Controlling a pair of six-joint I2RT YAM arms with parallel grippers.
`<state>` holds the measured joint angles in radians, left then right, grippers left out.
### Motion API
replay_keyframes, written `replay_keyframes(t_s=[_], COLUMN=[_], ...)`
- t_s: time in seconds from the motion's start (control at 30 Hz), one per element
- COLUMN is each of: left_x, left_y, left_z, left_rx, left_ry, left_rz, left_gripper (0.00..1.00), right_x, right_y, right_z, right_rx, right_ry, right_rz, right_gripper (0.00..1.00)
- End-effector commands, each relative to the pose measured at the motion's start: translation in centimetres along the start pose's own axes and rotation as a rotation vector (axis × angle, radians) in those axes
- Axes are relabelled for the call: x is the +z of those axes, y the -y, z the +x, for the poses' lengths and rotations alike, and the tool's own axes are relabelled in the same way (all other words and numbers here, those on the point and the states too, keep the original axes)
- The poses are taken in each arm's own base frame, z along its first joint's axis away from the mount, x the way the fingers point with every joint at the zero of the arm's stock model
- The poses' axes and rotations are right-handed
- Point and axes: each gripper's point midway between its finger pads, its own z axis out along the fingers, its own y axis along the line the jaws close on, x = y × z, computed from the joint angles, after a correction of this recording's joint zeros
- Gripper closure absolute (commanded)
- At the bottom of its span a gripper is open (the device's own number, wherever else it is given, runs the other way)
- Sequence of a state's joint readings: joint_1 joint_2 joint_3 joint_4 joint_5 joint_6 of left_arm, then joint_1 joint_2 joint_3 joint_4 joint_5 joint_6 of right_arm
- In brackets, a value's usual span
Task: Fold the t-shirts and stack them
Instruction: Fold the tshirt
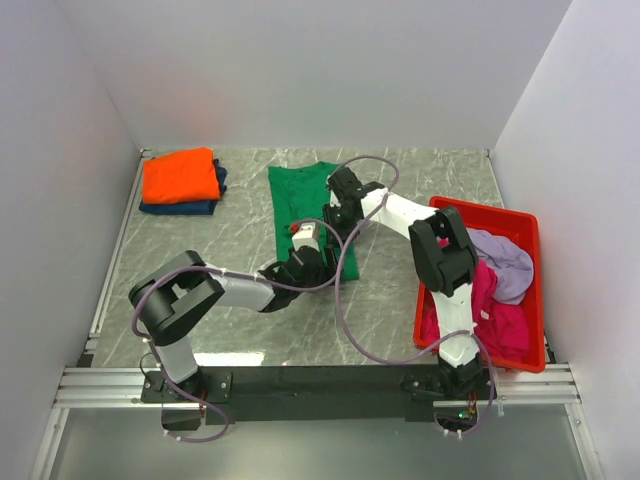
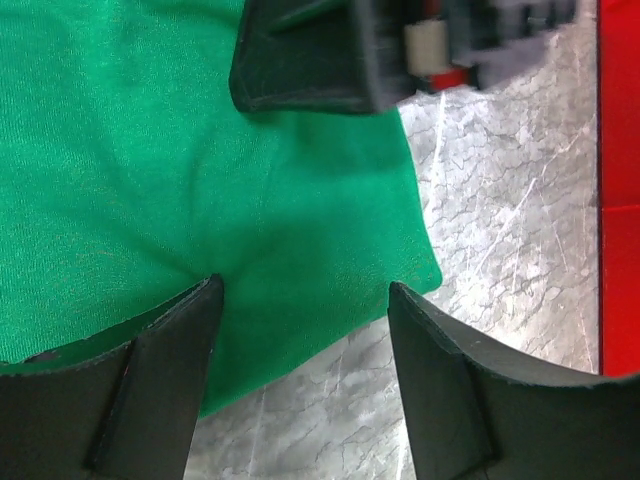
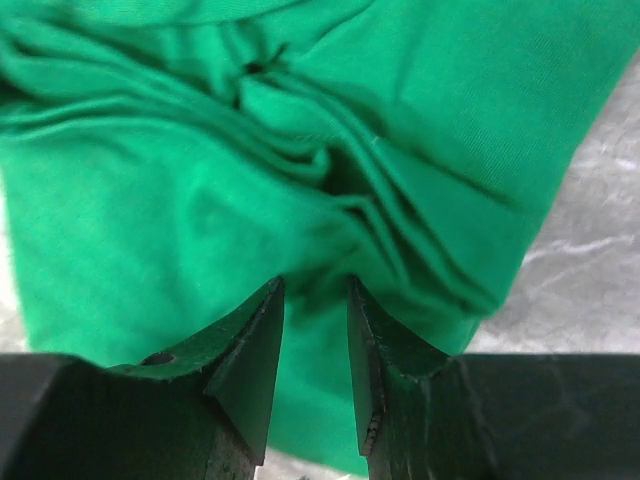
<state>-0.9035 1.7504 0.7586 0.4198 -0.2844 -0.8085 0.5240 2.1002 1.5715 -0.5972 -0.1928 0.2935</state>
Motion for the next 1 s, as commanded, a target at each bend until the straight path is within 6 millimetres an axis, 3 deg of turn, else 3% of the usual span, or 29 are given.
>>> replay_keyframes(t_s=[0.0, 0.2, 0.37, 0.63, 0.73, 0.83, 0.93, 0.97], left_x=[-0.6, -2.1, -3.4, -5.1, -5.5, -6.3, -8.1, -8.9], left_y=[-2.2, -4.6, -5.8, -4.7, -4.6, -3.2, -1.1, 0.7], left_z=[3.0, 6.3, 8.6, 10.4, 10.4, 8.9, 6.1, 4.2], left_rx=[0.02, 0.022, 0.004, 0.0, 0.011, 0.022, 0.044, 0.022], left_ry=[-0.055, -0.107, -0.141, -0.149, -0.151, -0.105, -0.033, 0.007], left_rz=[-0.05, -0.092, -0.111, -0.103, -0.122, -0.116, -0.103, -0.066], left_gripper=[0.27, 0.27, 0.27, 0.26, 0.26, 0.25, 0.2, 0.18], right_x=[-0.1, -0.1, -0.8, -1.1, -2.2, -4.3, -7.2, -9.3], right_y=[0.6, 2.7, 3.4, 3.0, 2.9, 2.6, 2.4, 1.8], right_z=[-1.7, -3.0, -4.1, -3.9, -3.9, -3.6, -3.0, -3.2], right_rx=[-0.007, 0.006, 0.025, 0.021, 0.02, 0.022, 0.031, 0.031], right_ry=[0.031, 0.053, 0.074, 0.07, 0.087, 0.126, 0.188, 0.236], right_rz=[0.064, 0.181, 0.187, 0.16, 0.165, 0.159, 0.146, 0.126], right_gripper=[0.61, 0.61, 0.6, 0.6, 0.6, 0.6, 0.58, 0.57])
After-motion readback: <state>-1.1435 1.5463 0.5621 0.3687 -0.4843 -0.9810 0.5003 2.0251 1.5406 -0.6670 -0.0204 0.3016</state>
